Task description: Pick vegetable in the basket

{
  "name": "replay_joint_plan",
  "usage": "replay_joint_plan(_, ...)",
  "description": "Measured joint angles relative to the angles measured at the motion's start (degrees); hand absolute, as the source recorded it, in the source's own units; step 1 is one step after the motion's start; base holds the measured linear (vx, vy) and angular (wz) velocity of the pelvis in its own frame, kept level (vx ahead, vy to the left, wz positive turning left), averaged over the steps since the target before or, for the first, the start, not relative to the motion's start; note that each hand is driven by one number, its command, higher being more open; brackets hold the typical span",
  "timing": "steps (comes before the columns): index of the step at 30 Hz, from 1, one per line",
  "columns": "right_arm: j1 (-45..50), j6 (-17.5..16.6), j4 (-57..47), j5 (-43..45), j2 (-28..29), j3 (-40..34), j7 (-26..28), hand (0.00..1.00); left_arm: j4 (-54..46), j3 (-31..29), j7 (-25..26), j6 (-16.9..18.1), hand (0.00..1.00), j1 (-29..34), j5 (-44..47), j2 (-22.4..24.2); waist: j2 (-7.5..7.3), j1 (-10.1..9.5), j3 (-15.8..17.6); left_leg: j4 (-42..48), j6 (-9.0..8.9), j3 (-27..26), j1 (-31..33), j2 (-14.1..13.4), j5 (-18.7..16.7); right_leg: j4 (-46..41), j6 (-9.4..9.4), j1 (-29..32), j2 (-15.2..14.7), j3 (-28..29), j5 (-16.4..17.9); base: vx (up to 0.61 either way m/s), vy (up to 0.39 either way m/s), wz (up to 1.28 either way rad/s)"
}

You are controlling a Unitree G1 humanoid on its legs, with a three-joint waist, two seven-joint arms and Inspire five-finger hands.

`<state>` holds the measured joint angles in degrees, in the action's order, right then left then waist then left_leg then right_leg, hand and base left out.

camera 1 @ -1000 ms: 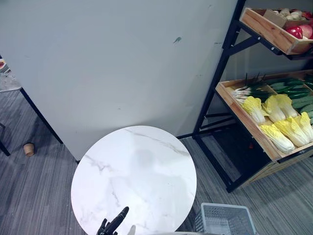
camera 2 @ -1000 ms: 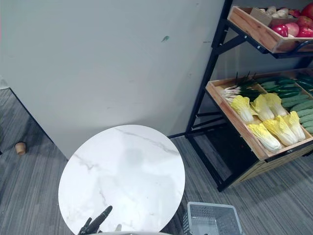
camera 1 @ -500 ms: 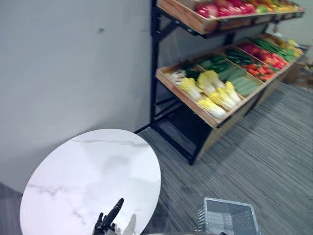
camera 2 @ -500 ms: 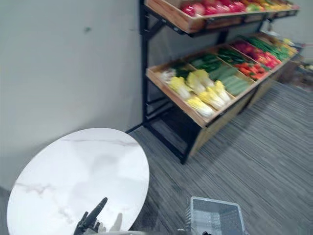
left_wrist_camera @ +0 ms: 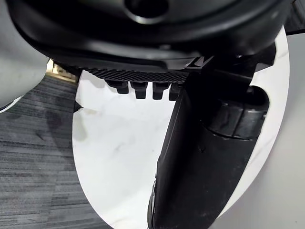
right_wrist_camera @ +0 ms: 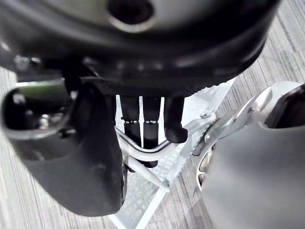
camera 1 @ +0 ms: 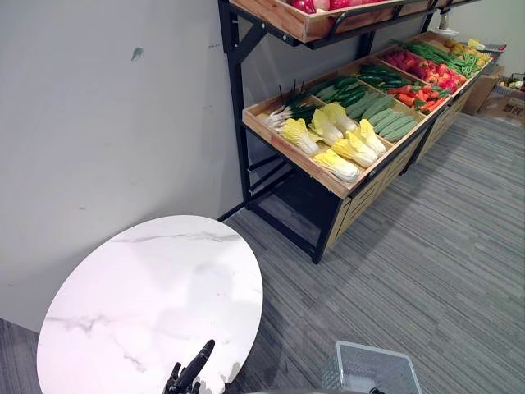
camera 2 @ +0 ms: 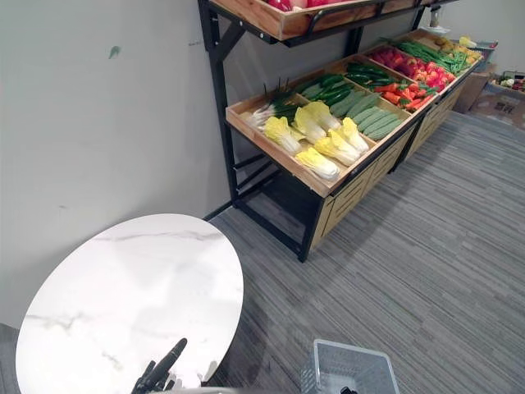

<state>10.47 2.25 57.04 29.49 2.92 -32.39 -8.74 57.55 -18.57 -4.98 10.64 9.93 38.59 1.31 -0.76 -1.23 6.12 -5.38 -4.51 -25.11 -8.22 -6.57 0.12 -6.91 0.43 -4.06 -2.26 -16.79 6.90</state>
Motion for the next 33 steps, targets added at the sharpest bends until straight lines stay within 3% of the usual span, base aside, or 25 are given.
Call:
replay_joint_plan(5,1.09,-0.12,-0.1,2.15,0.41,-0.06,-0.34,0.0,0.14,-0.06,-0.41,-0.12,1.0,-0.07,-1.09,-0.55,-0.49,0.0,-0.24,4.43,0.42,1.13,1.82,-0.2,-1.34,-0.18,0.41,0.6,-0.26,1.69,0.27,-0.03,0.012,0.0)
replay_joint_plan(6,1.11,-0.24,-0.16,2.14,0.68,-0.05,-0.41,0.0,0.15,-0.55,-0.39,-0.14,1.0,-0.09,-1.08,-0.72,-0.73,-0.52,-0.3,9.79,0.44,3.16,3.93,-0.76,-2.97,-0.94,-0.1,0.91,-0.32,3.0,-0.1,0.04,-0.05,-0.55)
replay_joint_plan(7,1.32,-0.36,-0.68,2.1,0.71,0.06,-0.46,0.0,0.2,-1.46,-0.2,-0.18,1.0,0.16,-1.05,-0.35,-0.77,-1.27,-0.12,17.59,1.79,8.45,6.99,-2.04,-6.55,-2.12,-0.32,1.28,0.19,5.62,-0.24,0.05,-0.068,-0.71)
replay_joint_plan(10,1.49,-0.85,-1.19,2.03,-0.25,3.25,-0.59,0.0,0.21,-3.14,0.17,-0.11,1.0,0.85,-0.89,1.08,0.61,-1.9,-0.58,23.04,2.68,18.82,7.0,-2.99,-12.61,-3.49,-0.54,1.44,2.49,11.06,-0.3,-0.01,0.019,-1.09)
replay_joint_plan(12,0.48,-1.53,-1.65,2.11,-0.32,4.88,-0.7,0.0,0.09,-3.24,-0.02,0.04,1.0,0.8,-0.89,1.04,0.41,-2.27,-0.53,22.23,1.6,23.92,6.27,-1.85,-14.9,-5.04,-0.92,3.43,3.76,15.46,-0.08,-0.09,0.103,-1.25)
replay_joint_plan(13,-0.47,-1.86,-1.71,2.14,-0.6,5.16,-0.86,0.0,0.09,-3.47,0.02,0.23,1.0,0.89,-0.98,1.36,0.91,-3.28,-0.67,20.77,0.07,25.88,4.62,-0.96,-16.8,-6.8,-0.94,5.34,5.03,19.64,0.01,-0.13,0.139,-1.4)
replay_joint_plan(19,-0.33,-2.74,-2.55,2.19,-0.77,7.74,-1.77,0.0,0.18,-4.17,-0.38,0.53,1.0,0.25,-2.25,1.06,0.81,-2.42,-0.85,16.91,0.71,18.06,1.57,0.34,-16.65,-8.51,0.61,9.06,6.04,28.37,-1.39,-0.04,0.107,-0.92)
replay_joint_plan(24,2.8,-2.09,-3.03,2.02,-1.58,6.52,-2.88,0.0,0.7,-0.62,-1.66,0.61,1.0,-4.79,-0.25,2.94,3.05,-0.76,-1.41,13.19,0.63,15.9,-0.47,0.3,-14.4,-8.45,0.47,10.01,6.48,29.6,-1.37,0.09,0.015,-0.23)
replay_joint_plan(28,2.95,-1.31,-2.38,1.97,-1.36,6.17,-3.29,0.0,0.83,1.15,-3.03,0.61,1.0,-7.62,0.2,2.93,2.69,0.36,-1.3,12.57,-0.49,15.31,-1.74,0.02,-13.01,-7.77,0.41,9.25,7.09,29.54,-1.48,0.1,0.003,-0.18)
replay_joint_plan(33,2.91,-2.17,-2.24,2.0,-0.33,5.31,-2.75,0.0,1.53,1.9,-3.03,-0.04,1.0,-8.99,-0.99,2.97,1.31,0.47,-0.74,12.57,-0.22,14.17,-1.75,0.0,-11.91,-3.88,0.51,8.54,7.04,29.61,-4.41,0.0,0.018,-0.25)
